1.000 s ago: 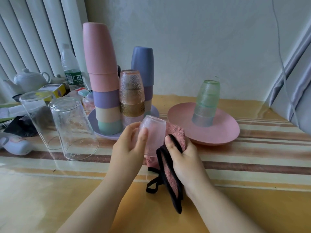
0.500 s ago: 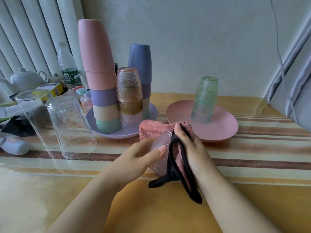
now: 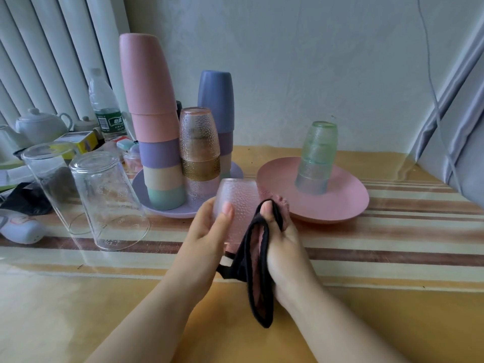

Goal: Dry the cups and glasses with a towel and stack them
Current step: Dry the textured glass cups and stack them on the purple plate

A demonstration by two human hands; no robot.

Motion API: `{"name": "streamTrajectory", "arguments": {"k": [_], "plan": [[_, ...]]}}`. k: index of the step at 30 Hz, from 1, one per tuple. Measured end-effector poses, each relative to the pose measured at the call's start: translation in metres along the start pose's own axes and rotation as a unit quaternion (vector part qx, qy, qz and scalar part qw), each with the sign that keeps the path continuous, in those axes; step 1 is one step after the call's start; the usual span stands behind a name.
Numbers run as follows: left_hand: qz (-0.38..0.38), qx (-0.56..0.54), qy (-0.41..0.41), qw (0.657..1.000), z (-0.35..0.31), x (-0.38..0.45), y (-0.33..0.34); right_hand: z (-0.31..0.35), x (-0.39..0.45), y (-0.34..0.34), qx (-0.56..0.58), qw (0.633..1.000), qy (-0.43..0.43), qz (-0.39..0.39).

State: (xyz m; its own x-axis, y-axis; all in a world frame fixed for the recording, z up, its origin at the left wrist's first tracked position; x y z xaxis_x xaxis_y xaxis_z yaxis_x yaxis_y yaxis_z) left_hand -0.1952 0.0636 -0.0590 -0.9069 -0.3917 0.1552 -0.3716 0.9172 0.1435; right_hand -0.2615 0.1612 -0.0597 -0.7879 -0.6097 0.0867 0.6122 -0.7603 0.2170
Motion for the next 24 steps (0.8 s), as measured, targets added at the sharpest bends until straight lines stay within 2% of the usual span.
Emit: {"name": "streamTrajectory", "arguments": {"k": [5, 7, 9, 12, 15, 17, 20, 24], "plan": [[0.050, 0.070, -0.011, 0.996, 0.003, 0.003, -0.006, 0.008, 0.004, -0.012, -0.143, 0.989, -0.048, -0.007], [0.041, 0.103, -0.014, 0.994, 0.004, 0.005, -0.010, 0.012, 0.008, -0.020, -0.212, 0.975, -0.065, -0.009], [0.006, 0.176, 0.003, 0.984, 0.000, 0.004, -0.013, 0.013, 0.011, -0.026, -0.249, 0.965, -0.077, -0.010], [-0.091, 0.271, 0.051, 0.957, -0.014, 0.001, -0.021, 0.010, 0.014, -0.032, -0.276, 0.956, -0.095, -0.010], [-0.199, 0.283, 0.077, 0.935, -0.031, 0.002, -0.032, 0.006, 0.014, -0.034, -0.293, 0.950, -0.104, 0.000], [-0.245, 0.271, 0.080, 0.927, -0.046, 0.004, -0.037, 0.006, 0.013, -0.033, -0.288, 0.952, -0.106, 0.008], [-0.280, 0.266, 0.096, 0.917, -0.073, 0.013, -0.043, 0.009, 0.011, -0.032, -0.270, 0.957, -0.100, 0.017], [-0.290, 0.280, 0.132, 0.905, -0.110, 0.039, -0.041, 0.008, 0.012, -0.034, -0.261, 0.960, -0.104, 0.013]]}}
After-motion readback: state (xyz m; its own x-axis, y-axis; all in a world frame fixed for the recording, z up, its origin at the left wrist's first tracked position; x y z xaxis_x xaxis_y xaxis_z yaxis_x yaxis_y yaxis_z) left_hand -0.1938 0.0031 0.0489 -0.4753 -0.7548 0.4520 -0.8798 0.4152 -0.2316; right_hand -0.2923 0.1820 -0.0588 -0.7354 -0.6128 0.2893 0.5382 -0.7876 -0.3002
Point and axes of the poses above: each hand's wrist, its own x-axis towards the middle knuckle, its own y-axis out of the palm, z = x × y, the point moved 3 cm from there along x, towards the middle knuckle, and after that the axes turned 8 degrees about z, right-handed, at the moved point
